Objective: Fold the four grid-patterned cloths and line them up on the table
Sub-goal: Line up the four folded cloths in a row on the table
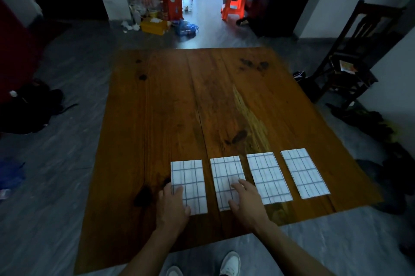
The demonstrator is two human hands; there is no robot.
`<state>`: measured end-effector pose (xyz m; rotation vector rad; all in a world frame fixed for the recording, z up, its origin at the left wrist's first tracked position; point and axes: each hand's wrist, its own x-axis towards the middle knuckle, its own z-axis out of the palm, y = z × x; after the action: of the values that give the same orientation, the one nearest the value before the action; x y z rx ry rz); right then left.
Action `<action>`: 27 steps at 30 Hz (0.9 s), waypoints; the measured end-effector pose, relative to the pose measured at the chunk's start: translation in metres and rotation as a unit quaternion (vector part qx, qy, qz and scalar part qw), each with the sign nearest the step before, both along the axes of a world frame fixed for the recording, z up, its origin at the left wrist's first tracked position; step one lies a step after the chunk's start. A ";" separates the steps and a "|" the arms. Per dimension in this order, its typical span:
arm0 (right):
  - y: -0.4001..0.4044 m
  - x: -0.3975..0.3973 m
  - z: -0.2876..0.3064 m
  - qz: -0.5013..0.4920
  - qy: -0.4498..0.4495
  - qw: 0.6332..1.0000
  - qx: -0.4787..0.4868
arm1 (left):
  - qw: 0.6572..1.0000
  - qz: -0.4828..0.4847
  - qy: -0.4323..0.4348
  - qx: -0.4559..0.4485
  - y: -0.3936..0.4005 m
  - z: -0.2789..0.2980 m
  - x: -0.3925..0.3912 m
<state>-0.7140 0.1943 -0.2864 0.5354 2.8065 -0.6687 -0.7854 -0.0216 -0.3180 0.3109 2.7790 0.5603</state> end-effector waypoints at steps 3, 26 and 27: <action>0.001 -0.001 -0.002 -0.007 -0.006 1.000 -0.015 | 1.000 0.002 -0.002 0.003 0.004 0.001 0.003; 0.001 0.002 -0.013 -0.005 0.009 1.000 -0.015 | 0.978 -0.175 0.092 -0.062 0.013 -0.005 0.008; 0.001 0.003 -0.012 -0.005 0.010 1.000 -0.013 | 0.976 -0.188 0.090 -0.069 0.013 -0.007 0.008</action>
<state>-0.7109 0.1951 -0.2988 0.5407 2.8108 -0.7159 -0.7770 -0.0091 -0.3248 0.8703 2.8014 0.2565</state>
